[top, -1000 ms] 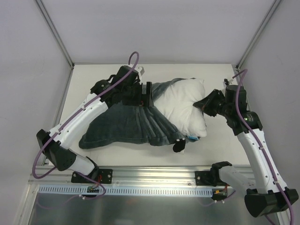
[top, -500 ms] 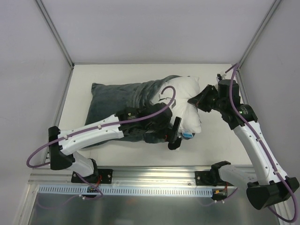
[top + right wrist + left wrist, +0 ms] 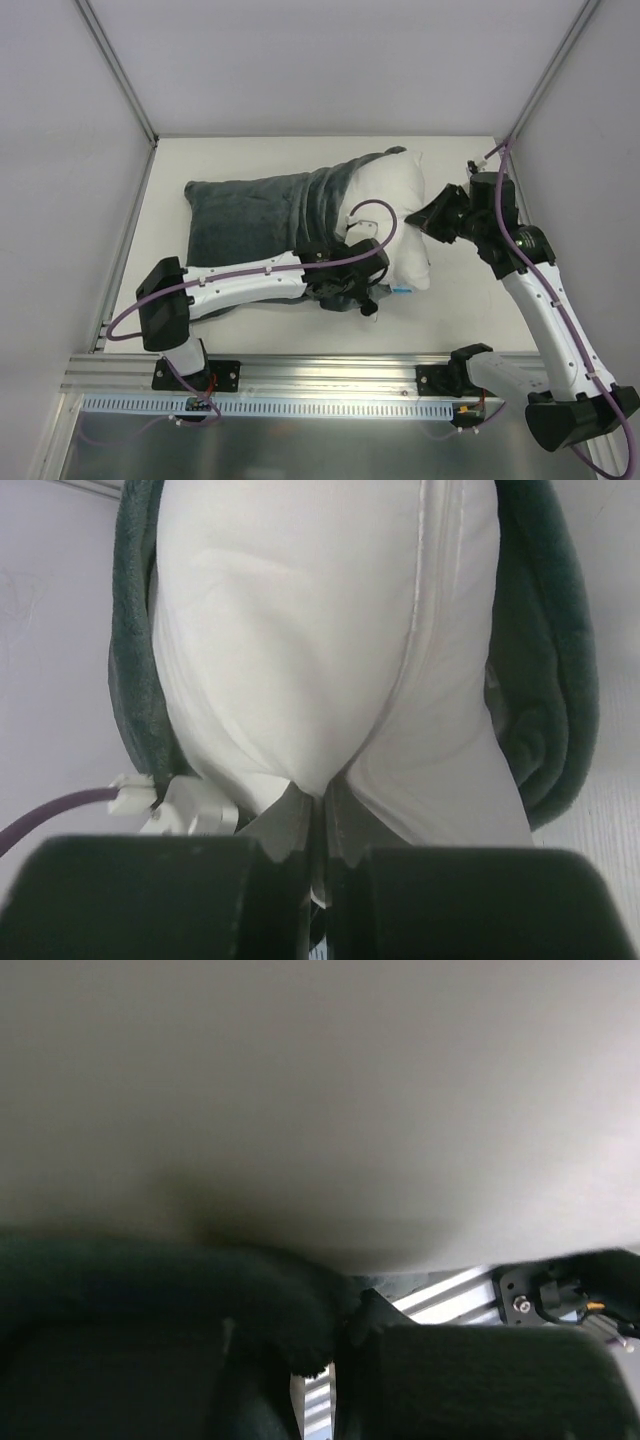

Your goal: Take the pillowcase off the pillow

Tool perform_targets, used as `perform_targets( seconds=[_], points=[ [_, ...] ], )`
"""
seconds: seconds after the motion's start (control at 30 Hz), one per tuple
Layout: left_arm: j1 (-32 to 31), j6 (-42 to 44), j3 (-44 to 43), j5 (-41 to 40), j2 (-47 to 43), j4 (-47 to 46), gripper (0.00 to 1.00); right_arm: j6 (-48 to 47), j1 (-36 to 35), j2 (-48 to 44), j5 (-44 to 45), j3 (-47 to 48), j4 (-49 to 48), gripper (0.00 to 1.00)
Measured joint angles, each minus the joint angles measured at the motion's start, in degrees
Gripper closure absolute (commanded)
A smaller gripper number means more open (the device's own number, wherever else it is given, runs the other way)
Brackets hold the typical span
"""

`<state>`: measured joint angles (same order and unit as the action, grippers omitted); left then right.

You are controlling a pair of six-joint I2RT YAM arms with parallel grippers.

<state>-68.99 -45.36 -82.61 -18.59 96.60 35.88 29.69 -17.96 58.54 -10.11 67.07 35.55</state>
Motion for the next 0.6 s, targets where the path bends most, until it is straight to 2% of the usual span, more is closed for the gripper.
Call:
perform_targets(
  seconds=[0.13, 0.23, 0.33, 0.43, 0.57, 0.6],
  points=[
    [0.8, -3.6, 11.8, -0.1, -4.3, -5.3, 1.0, -0.8, 3.3, -0.7, -3.4, 1.9, 4.7, 0.99],
    [2.3, -5.2, 22.7, -0.1, -10.6, -6.7, 1.0, -0.6, 8.0, -1.2, -7.8, 4.4, 6.6, 0.99],
    [6.4, -6.6, 32.4, 0.6, -18.8, -10.3, 1.0, 0.1, 13.2, -2.9, -12.8, 5.9, 8.7, 0.99],
    [12.0, -8.9, 36.8, 1.5, -26.2, -11.0, 1.0, 0.8, 15.4, -5.4, -14.8, 6.0, 9.1, 0.99],
    [16.0, -9.1, 37.2, 2.0, -32.1, -10.9, 1.0, 2.1, 15.8, -8.5, -16.8, 3.7, 7.1, 0.99],
    [16.3, -9.1, 37.1, 2.1, -32.6, -10.6, 0.93, 2.2, 15.9, -9.6, -17.0, 2.0, 6.5, 0.99]
  ],
)
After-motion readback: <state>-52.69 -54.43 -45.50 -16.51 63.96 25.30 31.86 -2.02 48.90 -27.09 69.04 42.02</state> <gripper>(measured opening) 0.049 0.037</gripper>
